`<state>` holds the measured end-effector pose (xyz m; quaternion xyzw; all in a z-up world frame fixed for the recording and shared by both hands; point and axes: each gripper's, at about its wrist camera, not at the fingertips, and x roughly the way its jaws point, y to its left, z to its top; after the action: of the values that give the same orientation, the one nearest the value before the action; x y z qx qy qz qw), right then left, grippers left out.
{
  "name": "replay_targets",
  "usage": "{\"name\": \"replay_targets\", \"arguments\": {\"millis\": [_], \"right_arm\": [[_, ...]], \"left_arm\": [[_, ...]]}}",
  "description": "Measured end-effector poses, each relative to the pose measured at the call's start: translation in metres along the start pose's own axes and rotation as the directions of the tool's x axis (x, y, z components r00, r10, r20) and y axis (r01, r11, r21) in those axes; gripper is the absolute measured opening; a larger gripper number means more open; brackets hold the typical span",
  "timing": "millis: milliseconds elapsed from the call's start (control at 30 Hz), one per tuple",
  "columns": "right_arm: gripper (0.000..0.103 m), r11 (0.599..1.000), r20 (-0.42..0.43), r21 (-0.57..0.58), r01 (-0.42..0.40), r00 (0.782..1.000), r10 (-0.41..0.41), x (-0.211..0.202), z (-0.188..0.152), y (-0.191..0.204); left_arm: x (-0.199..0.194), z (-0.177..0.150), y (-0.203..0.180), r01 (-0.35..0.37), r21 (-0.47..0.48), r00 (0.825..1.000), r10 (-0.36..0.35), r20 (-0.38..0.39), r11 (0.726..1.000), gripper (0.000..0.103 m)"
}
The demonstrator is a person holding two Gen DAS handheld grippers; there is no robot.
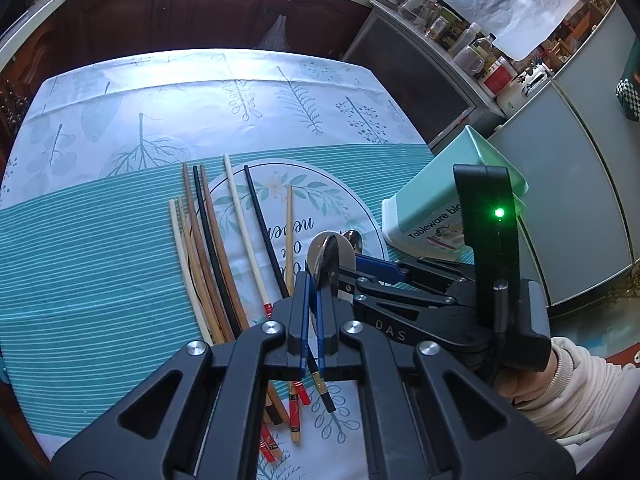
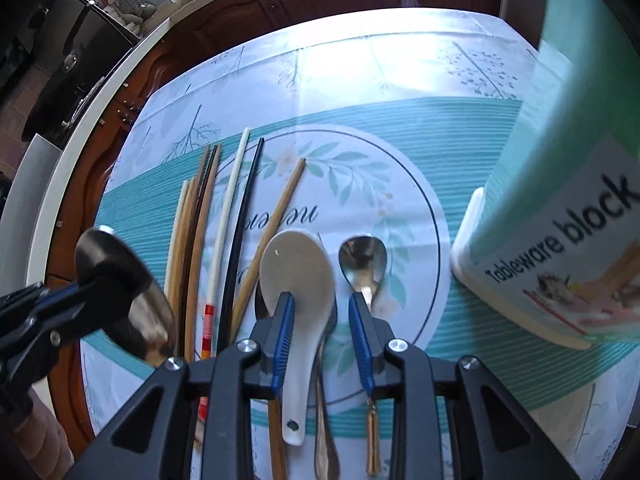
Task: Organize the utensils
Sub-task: 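Lift the metal spoon with the left tool while the right tool lifts the ceramic spoon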
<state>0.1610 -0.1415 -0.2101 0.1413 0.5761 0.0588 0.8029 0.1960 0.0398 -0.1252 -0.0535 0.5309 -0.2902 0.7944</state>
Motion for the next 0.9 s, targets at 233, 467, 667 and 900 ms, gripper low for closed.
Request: {"name": "replay_targets", "arguments": {"millis": [233,467,667,900], "right_arm": [[0.027,0.999,0.024,-0.036,0.019,1.0,-0.018,0.005,0.003,0.009],[0.009,0.994,0.078,-0.106,0.031,0.997,-0.023,-0.006,-0.005,0.011],[0.008,0.991,0.087,-0.131,0.006,0.996,0.005,-0.009,-0.009,0.007],[0.006,0.982,0.186,-0.187,-0.003,0.982,0.039,-0.041,-0.019,0.012]], "left_arm": [[0.0,-0.002,0.003,-0.003,-0.007,1.0,0.003,0.0,1.0,0.001],[-0.003,-0.002,0.0,0.0,0.002,1.0,0.0,0.004,1.0,0.001],[-0.009,-0.003,-0.003,-0.019,-0.002,1.0,0.019,0.014,1.0,0.001],[-0.045,-0.003,-0.029,-0.093,0.036,0.989,0.088,0.12,0.995,0.001]]}}
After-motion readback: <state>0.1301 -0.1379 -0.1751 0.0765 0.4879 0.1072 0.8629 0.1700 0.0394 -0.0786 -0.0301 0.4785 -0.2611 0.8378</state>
